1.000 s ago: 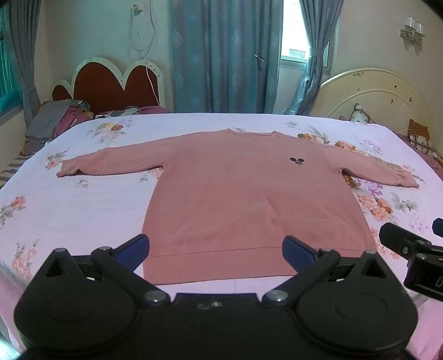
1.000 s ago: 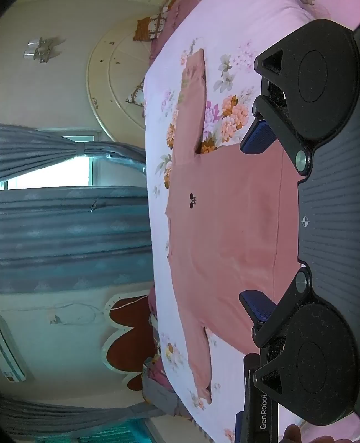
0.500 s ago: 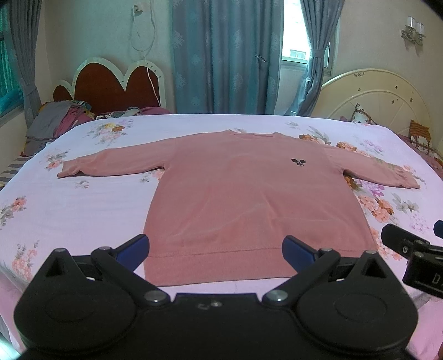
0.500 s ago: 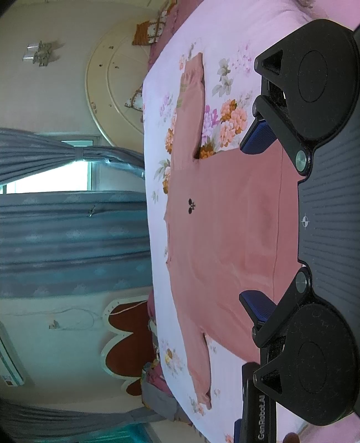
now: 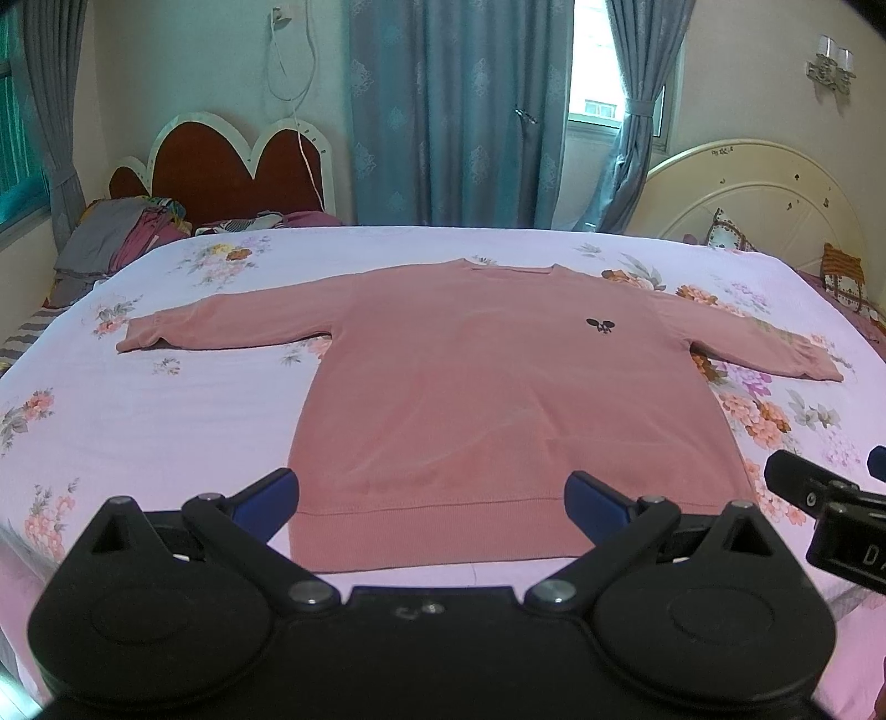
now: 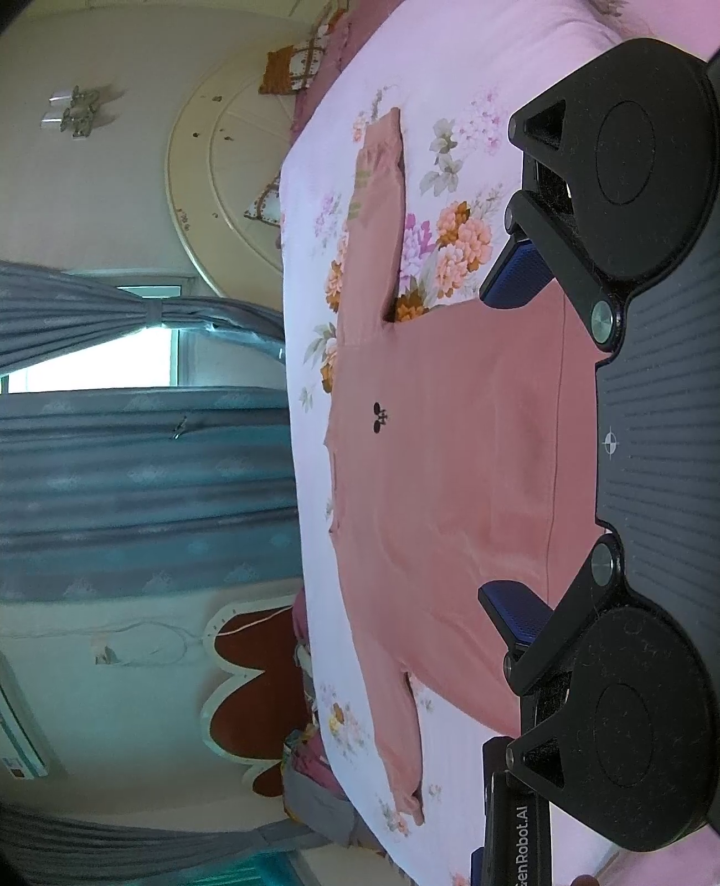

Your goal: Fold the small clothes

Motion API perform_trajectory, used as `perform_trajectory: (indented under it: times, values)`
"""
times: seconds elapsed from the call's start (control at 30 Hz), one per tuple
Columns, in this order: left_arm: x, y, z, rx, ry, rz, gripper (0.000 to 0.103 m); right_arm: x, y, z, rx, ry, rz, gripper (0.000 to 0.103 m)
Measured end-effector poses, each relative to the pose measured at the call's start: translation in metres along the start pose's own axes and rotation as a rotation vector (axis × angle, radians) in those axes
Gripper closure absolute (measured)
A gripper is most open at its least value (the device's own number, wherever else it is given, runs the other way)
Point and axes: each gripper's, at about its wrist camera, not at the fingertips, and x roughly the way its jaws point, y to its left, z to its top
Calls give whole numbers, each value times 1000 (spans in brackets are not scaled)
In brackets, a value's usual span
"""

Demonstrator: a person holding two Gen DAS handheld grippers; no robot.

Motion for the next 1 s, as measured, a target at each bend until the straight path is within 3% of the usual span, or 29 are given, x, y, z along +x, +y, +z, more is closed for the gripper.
perform_trajectory:
  times: [1.0]
  values:
    - [20,3,4,-41,64,-24,1,23,-5,0,10,35,-20,0]
